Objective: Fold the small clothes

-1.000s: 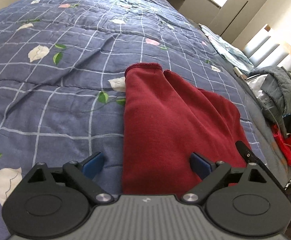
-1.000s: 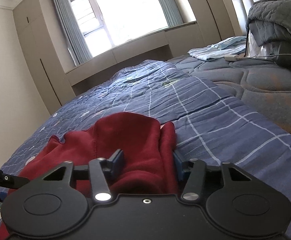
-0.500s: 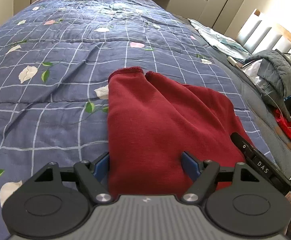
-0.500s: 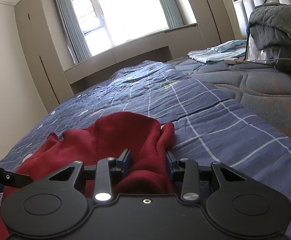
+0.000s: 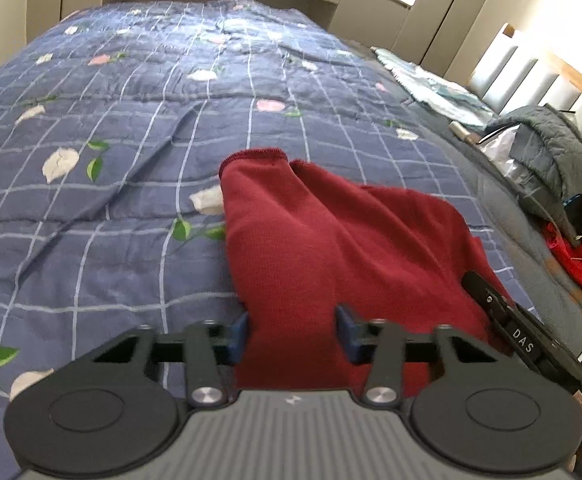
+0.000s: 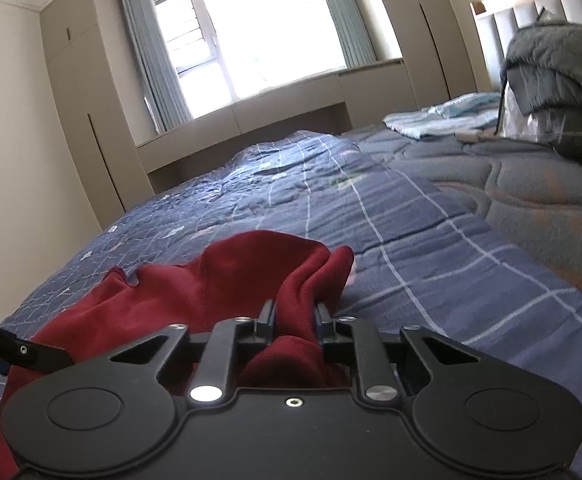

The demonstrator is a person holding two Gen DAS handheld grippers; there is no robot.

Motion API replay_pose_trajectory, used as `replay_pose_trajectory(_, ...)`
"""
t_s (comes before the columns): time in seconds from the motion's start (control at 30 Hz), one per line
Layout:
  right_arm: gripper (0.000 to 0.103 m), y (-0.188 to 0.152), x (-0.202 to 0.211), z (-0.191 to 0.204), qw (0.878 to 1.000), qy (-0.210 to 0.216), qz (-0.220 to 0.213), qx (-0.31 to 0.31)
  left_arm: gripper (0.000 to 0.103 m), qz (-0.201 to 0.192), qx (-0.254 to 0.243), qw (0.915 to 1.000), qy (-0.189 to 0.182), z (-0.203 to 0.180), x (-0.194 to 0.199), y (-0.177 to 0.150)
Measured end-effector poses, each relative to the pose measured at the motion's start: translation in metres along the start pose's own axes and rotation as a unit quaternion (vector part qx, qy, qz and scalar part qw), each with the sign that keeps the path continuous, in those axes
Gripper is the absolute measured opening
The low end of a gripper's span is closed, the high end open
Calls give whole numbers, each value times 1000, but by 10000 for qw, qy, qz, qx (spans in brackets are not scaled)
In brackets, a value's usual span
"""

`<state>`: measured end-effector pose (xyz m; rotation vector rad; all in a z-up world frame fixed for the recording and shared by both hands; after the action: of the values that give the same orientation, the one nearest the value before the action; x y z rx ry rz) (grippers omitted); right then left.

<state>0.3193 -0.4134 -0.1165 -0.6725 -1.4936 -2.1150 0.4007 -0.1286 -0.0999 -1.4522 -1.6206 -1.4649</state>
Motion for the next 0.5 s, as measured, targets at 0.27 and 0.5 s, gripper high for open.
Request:
replay_pose_trajectory(0.27, 15, 32, 29, 63, 9970, 235, -302, 678, 31, -424, -158, 9986, -282, 7, 40, 14)
replay_pose_trajectory(0.5, 15, 54, 8, 148, 9893, 730, -400, 1199, 31, -987, -12, 9946, 314, 66, 93, 30)
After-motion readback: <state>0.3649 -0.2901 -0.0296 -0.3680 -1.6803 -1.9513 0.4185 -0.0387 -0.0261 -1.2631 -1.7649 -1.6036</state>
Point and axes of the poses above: each gripper's, at about its wrist camera, not at the fingertips, and x roughly against the way its jaws point, z to its left, y to its top, the point moved 9 cm from there along -x, roughly the way its jaws point, and after that the axes turned 15 degrees about z, right-handed, at the moved point
